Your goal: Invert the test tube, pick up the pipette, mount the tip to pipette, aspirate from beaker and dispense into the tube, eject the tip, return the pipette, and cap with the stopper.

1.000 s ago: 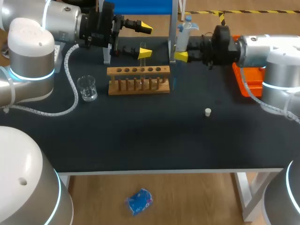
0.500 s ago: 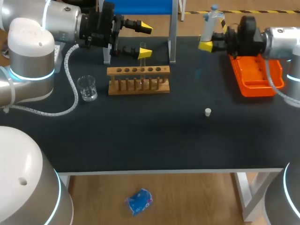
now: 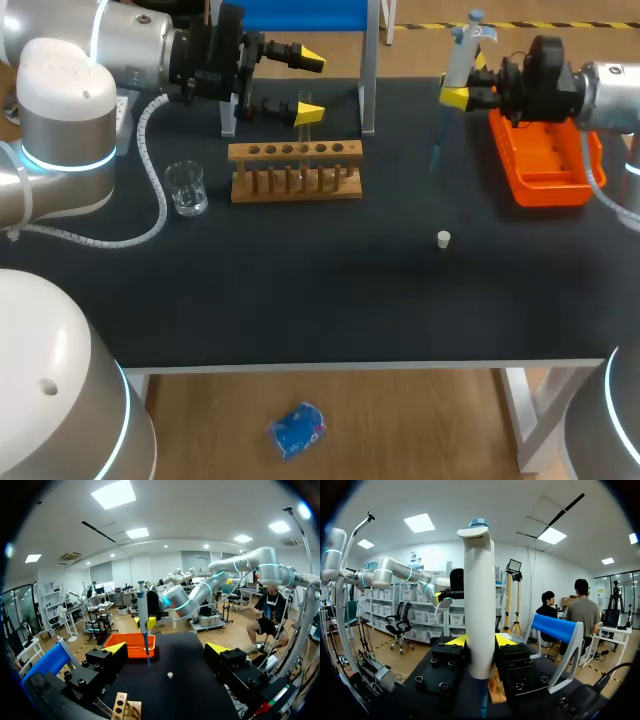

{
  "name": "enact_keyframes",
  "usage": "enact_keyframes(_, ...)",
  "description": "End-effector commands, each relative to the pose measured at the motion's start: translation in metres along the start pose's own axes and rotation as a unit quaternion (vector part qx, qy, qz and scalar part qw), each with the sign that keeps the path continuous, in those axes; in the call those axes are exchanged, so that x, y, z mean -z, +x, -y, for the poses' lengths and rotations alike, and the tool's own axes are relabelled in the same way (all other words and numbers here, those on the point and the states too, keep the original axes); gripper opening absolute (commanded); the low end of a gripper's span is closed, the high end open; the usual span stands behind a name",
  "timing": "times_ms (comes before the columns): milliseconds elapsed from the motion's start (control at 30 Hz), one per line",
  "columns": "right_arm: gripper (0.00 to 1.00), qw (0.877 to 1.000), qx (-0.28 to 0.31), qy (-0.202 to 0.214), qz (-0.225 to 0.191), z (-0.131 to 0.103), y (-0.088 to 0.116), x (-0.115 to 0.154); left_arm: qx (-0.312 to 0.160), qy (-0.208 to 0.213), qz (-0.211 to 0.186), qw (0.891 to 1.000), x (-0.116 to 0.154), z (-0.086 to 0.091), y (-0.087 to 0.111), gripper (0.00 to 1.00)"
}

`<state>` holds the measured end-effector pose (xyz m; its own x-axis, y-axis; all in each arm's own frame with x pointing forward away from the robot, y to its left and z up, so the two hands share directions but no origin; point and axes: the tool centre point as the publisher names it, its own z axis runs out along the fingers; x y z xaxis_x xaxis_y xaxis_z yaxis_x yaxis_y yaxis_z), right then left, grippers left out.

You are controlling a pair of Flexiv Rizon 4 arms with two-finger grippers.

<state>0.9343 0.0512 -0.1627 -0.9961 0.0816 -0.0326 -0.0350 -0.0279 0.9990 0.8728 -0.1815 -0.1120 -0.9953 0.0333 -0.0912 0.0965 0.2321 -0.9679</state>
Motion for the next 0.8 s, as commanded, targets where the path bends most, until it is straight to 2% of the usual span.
enact_keyframes(33,0.0,1.0,0.001,0.001,0.002,-0.001,0.001,0.0,0.0,-0.001,-0.001,1.0,0.001,0.0,0.0,1.0)
enact_keyframes(267,0.0,1.0,0.001,-0.006,-0.01,-0.002,-0.003,0.004,0.0,-0.001,-0.001,1.0,0.001,0.0,0.0,1.0)
enact_keyframes(467,0.0,0.999,-0.001,-0.022,-0.042,-0.006,-0.024,0.029,0.0,-0.001,-0.001,1.0,0.001,0.0,0.0,1.0)
enact_keyframes(800,0.0,0.999,0.007,-0.018,-0.028,-0.006,-0.061,0.069,0.0,-0.001,-0.001,1.0,0.001,0.0,0.0,1.0)
